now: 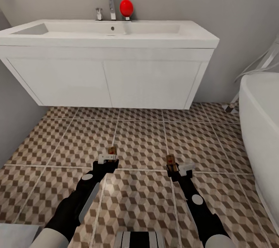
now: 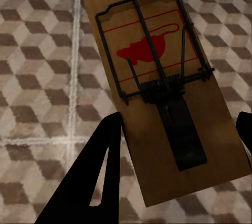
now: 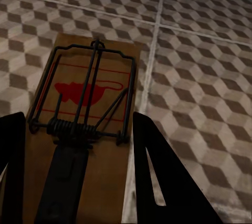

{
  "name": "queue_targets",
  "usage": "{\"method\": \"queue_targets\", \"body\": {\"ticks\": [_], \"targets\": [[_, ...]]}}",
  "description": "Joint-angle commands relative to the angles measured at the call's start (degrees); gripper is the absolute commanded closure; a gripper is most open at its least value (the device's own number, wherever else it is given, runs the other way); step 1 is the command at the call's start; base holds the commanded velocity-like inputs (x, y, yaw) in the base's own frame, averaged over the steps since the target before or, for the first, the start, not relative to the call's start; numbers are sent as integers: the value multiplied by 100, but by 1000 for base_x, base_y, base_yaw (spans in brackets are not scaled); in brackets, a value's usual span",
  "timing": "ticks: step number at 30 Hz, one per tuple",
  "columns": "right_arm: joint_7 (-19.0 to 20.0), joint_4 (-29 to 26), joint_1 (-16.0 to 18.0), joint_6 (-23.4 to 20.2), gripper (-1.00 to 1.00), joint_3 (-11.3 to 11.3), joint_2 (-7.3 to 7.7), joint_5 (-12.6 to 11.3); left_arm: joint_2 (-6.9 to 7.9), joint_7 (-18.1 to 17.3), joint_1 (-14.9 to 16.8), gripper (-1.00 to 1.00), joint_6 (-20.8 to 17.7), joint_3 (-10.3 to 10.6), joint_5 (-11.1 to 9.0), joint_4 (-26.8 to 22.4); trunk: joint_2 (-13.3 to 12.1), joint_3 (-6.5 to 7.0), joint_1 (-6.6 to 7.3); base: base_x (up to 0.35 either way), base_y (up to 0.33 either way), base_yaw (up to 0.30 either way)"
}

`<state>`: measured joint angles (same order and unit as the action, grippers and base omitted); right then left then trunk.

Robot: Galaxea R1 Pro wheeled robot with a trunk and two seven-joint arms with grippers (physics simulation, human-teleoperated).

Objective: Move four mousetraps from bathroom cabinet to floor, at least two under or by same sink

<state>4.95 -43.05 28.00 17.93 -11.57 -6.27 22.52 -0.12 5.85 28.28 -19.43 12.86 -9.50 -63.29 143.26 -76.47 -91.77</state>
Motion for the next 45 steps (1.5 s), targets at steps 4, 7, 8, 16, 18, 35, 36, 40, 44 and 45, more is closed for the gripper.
{"method": "queue_targets", "body": {"ticks": [4, 7, 8, 16, 18, 35, 36, 40, 44, 45], "targets": [[76, -1, 4, 26, 100, -47, -11, 16, 3, 56, 2, 100, -26, 15, -52, -8, 7, -131, -9, 0, 0, 0], [76, -1, 4, 26, 100, -46, -9, 16, 3, 56, 2, 100, -26, 15, -52, -8, 11, -225, -16, 0, 0, 0], [76, -1, 4, 26, 100, -43, -8, 16, 3, 56, 2, 100, -26, 15, -52, -8, 13, -256, -19, 0, 0, 0], [77, -164, 4, -19, 100, -50, -6, 16, 3, 56, 2, 100, -26, 15, -52, 0, 23, -454, -40, 0, 0, 0], [77, -207, 4, -34, 100, -56, -1, 16, 3, 56, 2, 100, -26, 15, -52, 0, 26, -503, -45, 0, 0, 0], [76, -238, 4, -50, 100, -143, 1, 16, 3, 56, 2, 100, -26, 48, -52, -8, 49, -1023, -89, 0, 0, 0], [76, -238, 4, -50, 100, -143, 0, 16, 3, 56, 2, 100, -26, 60, -52, -8, 50, -1054, -91, 0, 0, 0], [76, -238, 4, -40, 100, -140, 2, 16, 3, 56, 2, 100, -26, 81, -52, -15, 50, -1090, -91, 0, 0, 0], [78, -242, 4, 3, 100, -136, 13, 17, 15, 54, -1, 100, -29, 85, -52, -117, 50, -1127, -91, 0, 0, 0], [81, -244, 4, 16, 100, -136, 26, 18, 19, 53, -3, 100, -31, 85, -52, -148, 50, -1135, -91, 0, 0, 0]]}}
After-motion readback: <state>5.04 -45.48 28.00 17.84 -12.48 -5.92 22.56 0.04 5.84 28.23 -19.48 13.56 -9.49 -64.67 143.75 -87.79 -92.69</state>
